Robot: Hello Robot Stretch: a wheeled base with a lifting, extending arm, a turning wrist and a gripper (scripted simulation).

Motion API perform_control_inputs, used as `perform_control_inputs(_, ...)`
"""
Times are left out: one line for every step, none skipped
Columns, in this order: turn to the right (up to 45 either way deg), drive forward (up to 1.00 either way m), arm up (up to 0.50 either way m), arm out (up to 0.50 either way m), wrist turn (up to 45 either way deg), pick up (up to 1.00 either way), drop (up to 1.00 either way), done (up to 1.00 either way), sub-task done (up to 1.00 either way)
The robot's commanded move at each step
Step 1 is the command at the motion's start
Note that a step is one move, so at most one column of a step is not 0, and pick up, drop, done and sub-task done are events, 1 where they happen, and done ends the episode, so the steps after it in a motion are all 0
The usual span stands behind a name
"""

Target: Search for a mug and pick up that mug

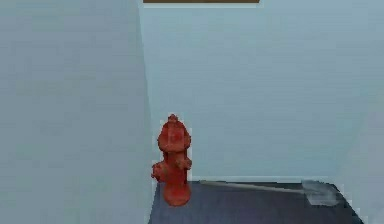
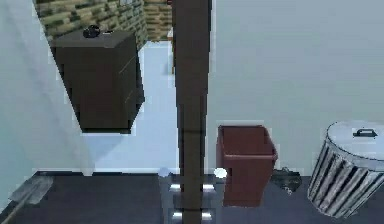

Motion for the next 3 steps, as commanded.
perform_control_inputs(0.0,0.15,0.0,0.0,0.0,0.0,0.0,0.0,0.0)
perform_control_inputs(45.0,0.0,0.0,0.0,0.0,0.0,0.0,0.0,0.0)
perform_control_inputs(42.0,0.0,0.0,0.0,0.0,0.0,0.0,0.0,0.0)
